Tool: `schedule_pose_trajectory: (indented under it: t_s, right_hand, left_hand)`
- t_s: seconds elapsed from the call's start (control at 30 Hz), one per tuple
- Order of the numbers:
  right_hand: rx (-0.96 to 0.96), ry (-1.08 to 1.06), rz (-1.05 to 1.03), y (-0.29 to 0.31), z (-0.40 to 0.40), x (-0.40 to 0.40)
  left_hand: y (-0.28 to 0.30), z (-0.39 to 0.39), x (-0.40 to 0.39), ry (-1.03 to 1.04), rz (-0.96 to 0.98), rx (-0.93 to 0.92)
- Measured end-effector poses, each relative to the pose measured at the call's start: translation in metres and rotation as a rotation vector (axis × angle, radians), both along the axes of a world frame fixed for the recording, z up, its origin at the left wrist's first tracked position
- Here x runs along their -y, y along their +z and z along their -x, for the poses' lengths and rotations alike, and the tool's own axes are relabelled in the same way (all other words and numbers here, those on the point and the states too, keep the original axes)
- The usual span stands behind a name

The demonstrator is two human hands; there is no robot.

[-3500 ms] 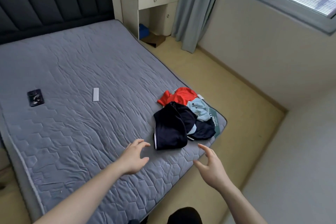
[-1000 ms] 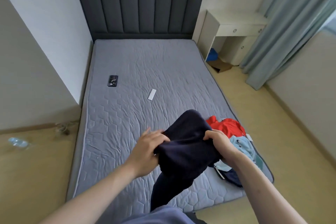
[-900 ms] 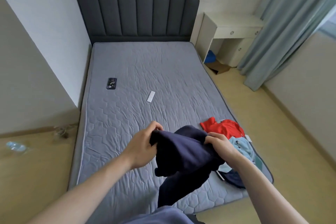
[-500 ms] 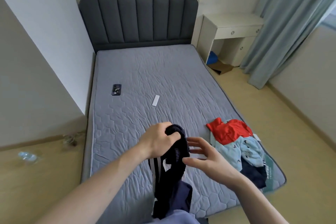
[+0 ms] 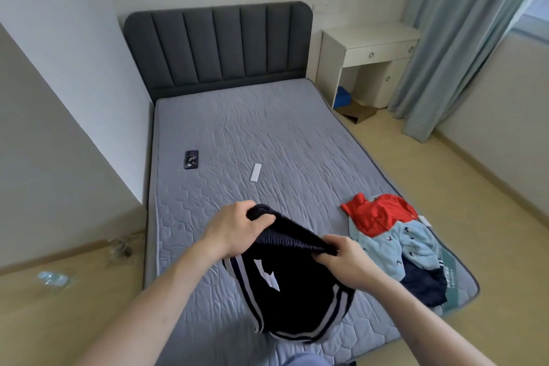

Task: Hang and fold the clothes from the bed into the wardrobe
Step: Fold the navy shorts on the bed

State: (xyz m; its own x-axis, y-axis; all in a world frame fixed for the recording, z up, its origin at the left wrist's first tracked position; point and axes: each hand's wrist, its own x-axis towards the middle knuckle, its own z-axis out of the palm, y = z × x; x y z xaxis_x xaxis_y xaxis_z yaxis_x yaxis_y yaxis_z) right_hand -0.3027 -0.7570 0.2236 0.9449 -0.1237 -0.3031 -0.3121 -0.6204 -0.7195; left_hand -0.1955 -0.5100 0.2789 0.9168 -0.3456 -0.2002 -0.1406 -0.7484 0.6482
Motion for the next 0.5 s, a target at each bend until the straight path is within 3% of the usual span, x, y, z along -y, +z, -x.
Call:
schedule_pose_trajectory:
  t_s: [0.3, 0.5]
  right_hand:
    - [0.026, 0.087, 0.060, 0.025, -0.019, 0.012]
    - [0.064, 0.143, 0.079, 0.017, -0.013, 0.010]
  left_hand:
    - [-0.022, -0.013, -0.041, -0.064, -0.167, 0.090]
    - [-0.039, -0.009, -0.051, -0.013, -0.155, 0.211]
